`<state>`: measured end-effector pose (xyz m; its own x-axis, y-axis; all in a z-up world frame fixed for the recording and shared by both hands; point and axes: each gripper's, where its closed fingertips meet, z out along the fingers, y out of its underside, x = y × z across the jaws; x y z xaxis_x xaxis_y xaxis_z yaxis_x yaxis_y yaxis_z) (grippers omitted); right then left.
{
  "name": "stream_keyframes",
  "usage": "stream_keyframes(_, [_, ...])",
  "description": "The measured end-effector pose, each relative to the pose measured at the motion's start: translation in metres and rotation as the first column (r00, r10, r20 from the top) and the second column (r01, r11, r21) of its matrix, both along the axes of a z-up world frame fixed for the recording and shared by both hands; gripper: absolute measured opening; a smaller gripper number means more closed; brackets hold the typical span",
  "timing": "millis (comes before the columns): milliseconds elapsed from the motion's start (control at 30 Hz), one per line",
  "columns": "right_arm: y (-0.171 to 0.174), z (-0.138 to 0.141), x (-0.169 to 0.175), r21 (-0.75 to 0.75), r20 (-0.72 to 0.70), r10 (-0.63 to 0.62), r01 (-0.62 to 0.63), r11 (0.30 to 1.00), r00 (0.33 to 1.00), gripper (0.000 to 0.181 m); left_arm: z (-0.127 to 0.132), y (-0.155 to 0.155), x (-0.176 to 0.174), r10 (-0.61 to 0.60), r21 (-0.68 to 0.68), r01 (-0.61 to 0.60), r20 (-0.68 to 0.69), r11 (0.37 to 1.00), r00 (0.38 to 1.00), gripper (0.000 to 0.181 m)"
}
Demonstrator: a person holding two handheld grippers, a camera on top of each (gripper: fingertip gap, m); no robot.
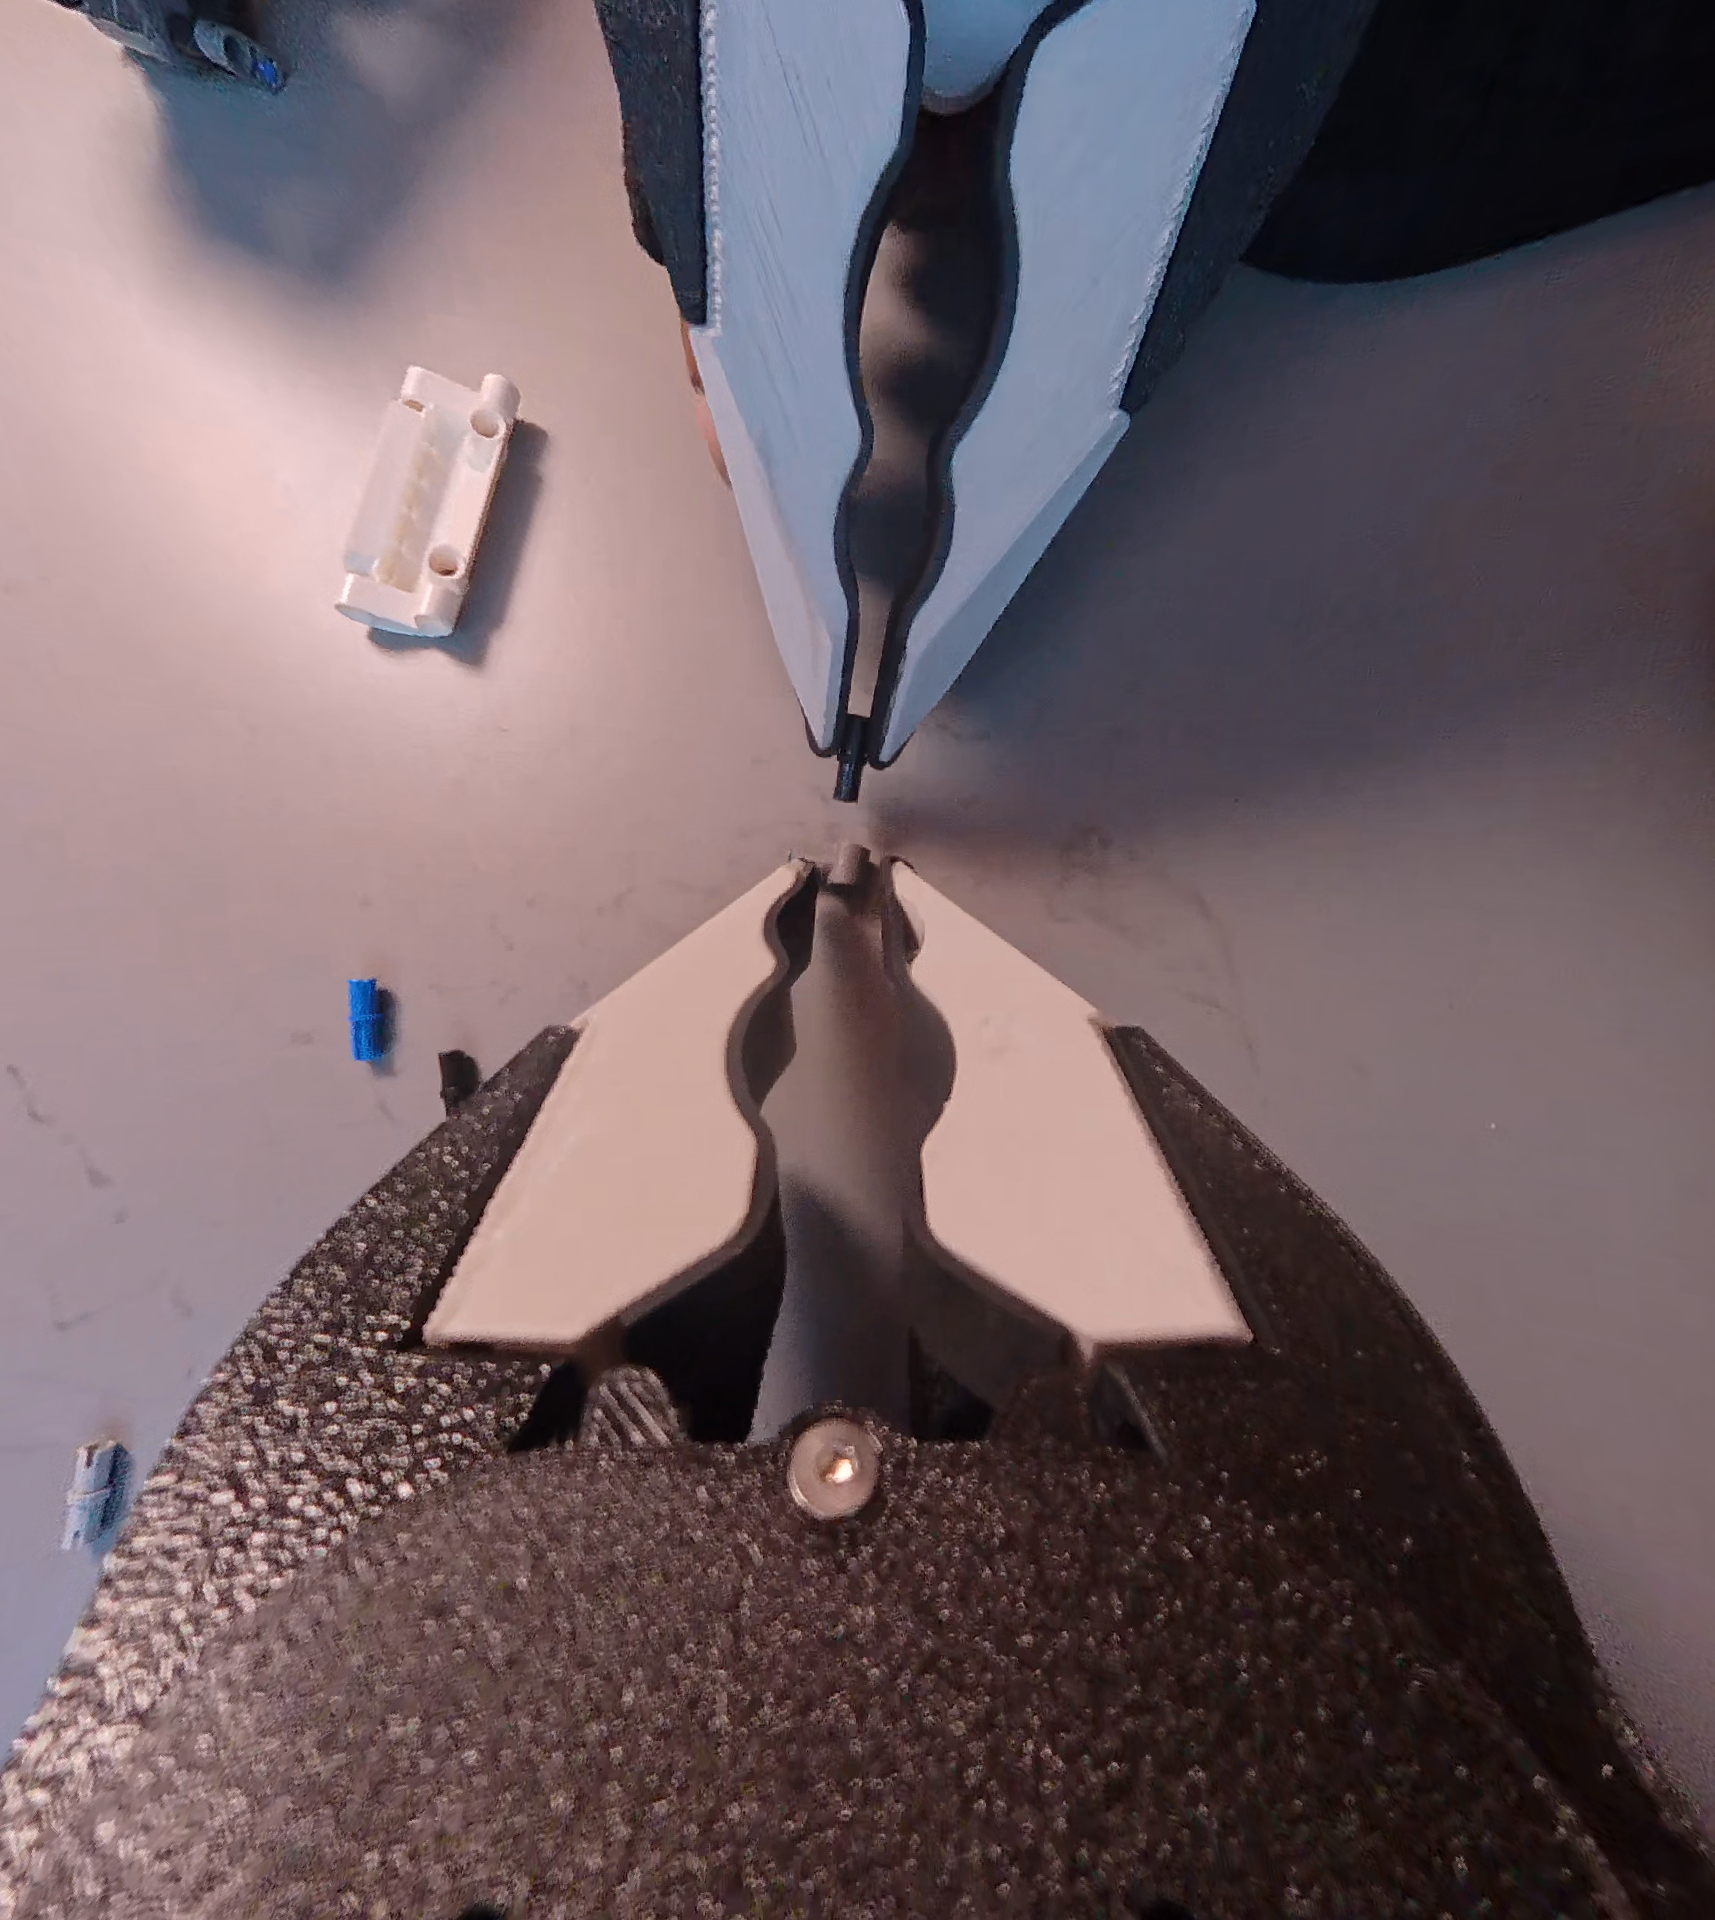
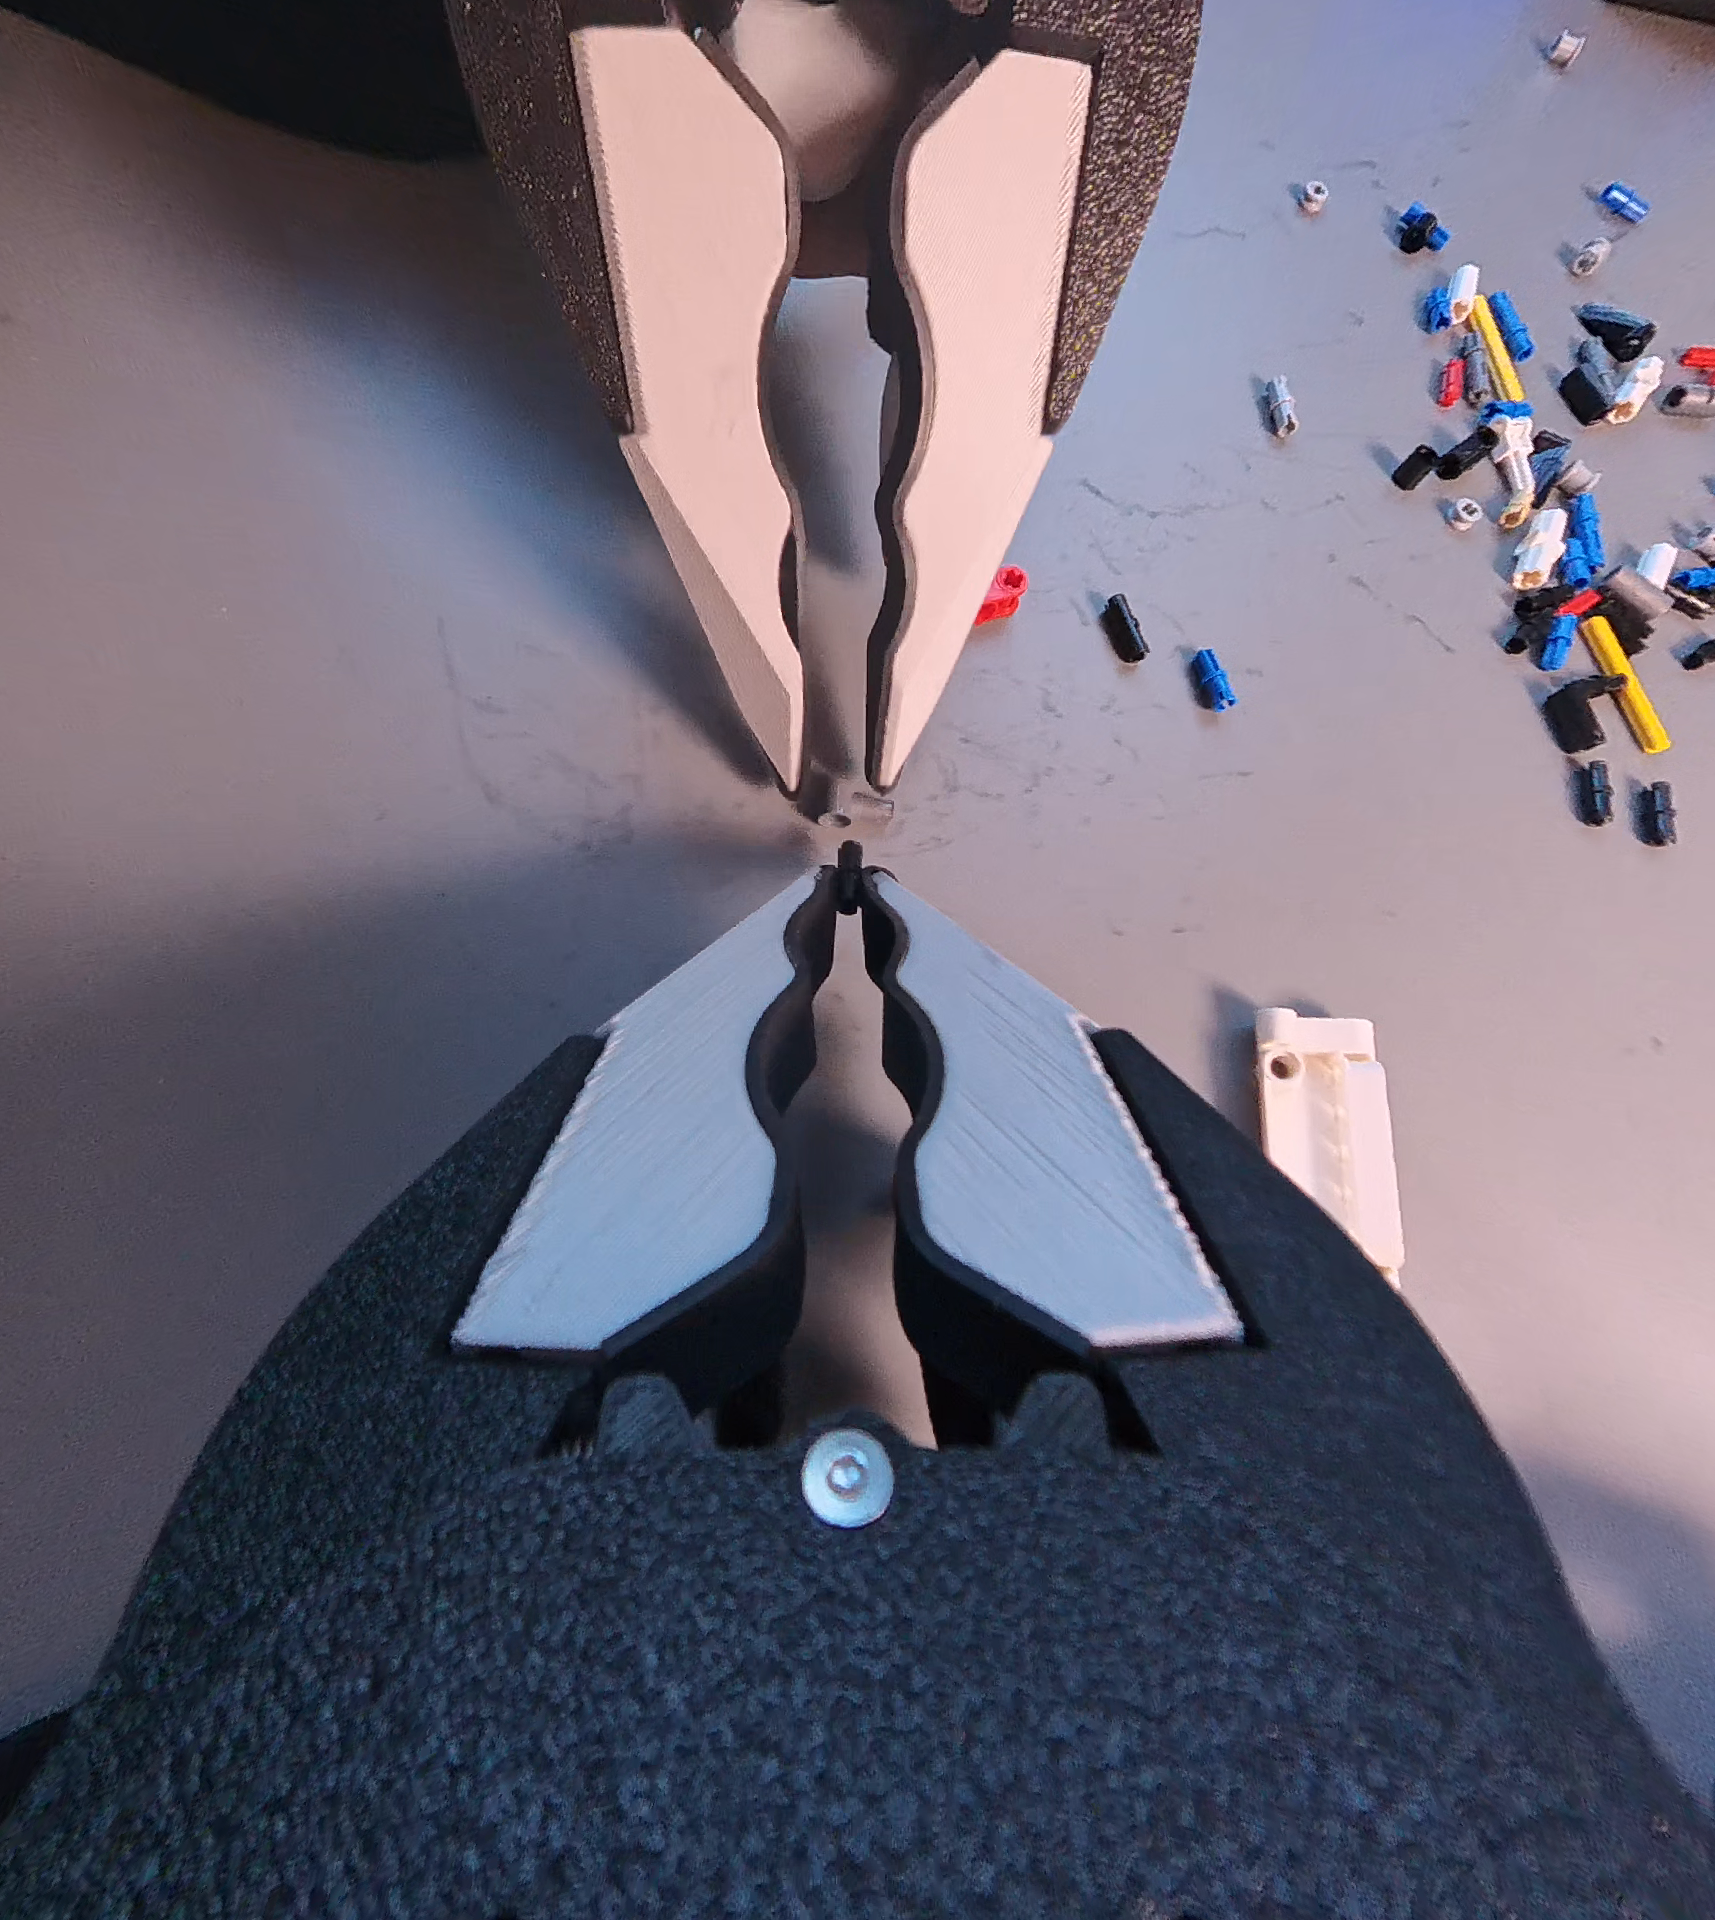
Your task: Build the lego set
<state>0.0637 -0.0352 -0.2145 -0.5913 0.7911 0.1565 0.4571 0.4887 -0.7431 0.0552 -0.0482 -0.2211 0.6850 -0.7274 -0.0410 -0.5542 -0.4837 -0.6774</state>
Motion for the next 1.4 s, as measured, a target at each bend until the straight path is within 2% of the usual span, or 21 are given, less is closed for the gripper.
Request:
stream_keyframes(167, [-0.0021, -0.0021, -0.0009, 0.01, 0.009, 0.005, -0.005, 1.0, 1.0, 0.004, -0.0023, 0.0007, 0.0015, -0.015, 0.028, 0.016, -0.028, 0.999, 0.999, 0.006])
stream_keyframes(1133, [-0.0072, -0.0095, -0.0013, 0.086, 0.008, 0.013, -0.014, 0.996, 1.0, 0.004, -0.0036, -0.0001, 0.0018, 0.001, 0.055, -0.001, 0.007, 0.998, 1.0, 0.006])
stream_keyframes(1400, [-0.0074, -0.0079, -0.0013, 0.066, -0.003, -0.018, 0.019, 0.998, 1.0, 0.003, -0.0037, -0.0003, 0.0027, 0.018, 0.06, -0.018, -0.01, 0.998, 1.0, 0.006])
